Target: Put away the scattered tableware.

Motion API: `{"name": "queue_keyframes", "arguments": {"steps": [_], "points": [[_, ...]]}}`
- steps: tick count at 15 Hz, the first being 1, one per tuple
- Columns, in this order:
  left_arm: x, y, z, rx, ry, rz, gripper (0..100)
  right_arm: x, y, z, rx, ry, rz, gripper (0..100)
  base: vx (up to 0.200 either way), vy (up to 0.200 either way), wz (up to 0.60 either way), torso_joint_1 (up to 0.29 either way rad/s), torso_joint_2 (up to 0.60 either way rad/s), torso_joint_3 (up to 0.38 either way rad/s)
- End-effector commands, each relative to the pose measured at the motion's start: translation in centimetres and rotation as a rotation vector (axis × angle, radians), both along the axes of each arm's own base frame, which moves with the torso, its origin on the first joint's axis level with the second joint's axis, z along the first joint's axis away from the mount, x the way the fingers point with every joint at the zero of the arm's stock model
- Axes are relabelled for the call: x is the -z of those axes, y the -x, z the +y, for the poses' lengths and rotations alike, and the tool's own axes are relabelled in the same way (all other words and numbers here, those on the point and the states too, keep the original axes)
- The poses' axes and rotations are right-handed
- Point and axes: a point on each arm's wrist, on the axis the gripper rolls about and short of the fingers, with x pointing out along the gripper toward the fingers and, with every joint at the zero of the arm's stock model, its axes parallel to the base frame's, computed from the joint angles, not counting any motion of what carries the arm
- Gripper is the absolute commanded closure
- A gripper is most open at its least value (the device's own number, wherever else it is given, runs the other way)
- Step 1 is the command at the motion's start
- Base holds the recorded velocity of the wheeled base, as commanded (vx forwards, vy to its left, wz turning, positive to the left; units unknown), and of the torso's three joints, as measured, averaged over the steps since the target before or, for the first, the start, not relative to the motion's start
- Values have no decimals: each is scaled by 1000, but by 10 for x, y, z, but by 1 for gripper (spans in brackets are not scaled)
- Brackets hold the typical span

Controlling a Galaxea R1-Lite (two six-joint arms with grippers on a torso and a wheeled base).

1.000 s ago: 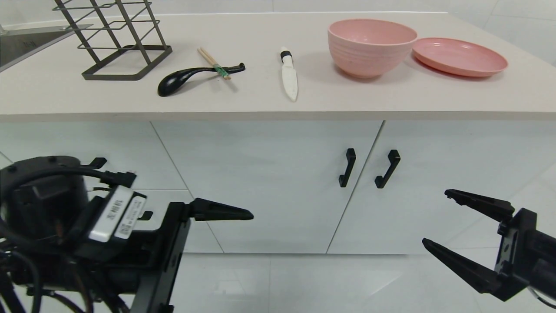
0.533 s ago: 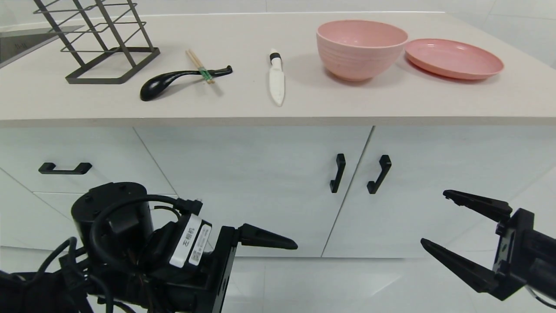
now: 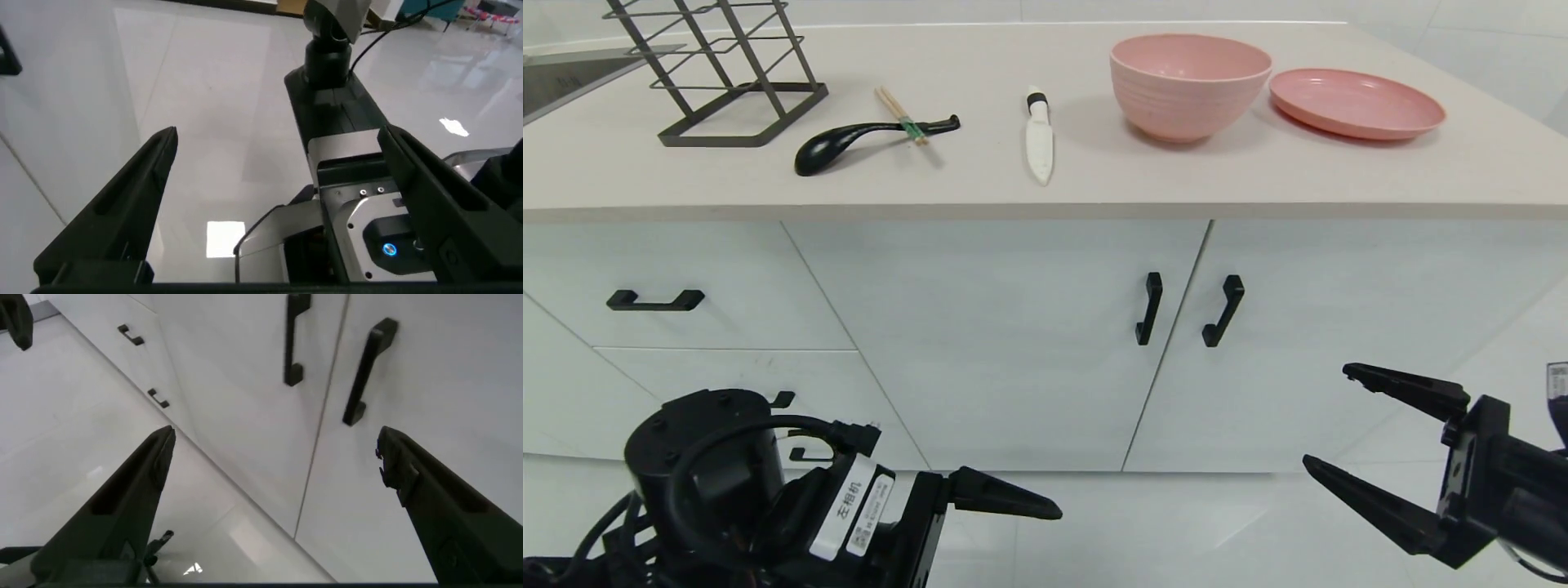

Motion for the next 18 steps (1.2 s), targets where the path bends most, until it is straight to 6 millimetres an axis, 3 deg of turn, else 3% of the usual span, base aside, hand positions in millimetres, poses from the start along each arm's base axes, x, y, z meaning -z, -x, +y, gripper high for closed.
{"name": "queue_keyframes", "arguments": {"steps": [1, 5, 9, 11, 15, 18], "points": [[-5, -3, -1, -5, 26, -34, 0, 2, -5, 1, -1, 3, 13, 0, 0, 0, 0, 0, 0, 0], [-33, -42, -30, -27, 139, -126, 0, 1, -33, 12, -60, 3, 6, 0, 0, 0, 0, 0, 0, 0], [-37, -62, -58, -23, 158, -50, 0, 3, -50, 17, -88, 5, -4, 0, 0, 0, 0, 0, 0, 0], [-36, -84, -65, -73, 141, -40, 0, 6, -58, 19, -96, 13, -1, 0, 0, 0, 0, 0, 0, 0], [-46, -91, -70, -195, 90, -79, 0, 4, -64, 23, -121, 18, -21, 0, 0, 0, 0, 0, 0, 0], [-60, -96, -79, -185, 80, -129, 0, 7, -66, 13, -77, 20, -5, 0, 0, 0, 0, 0, 0, 0]]}}
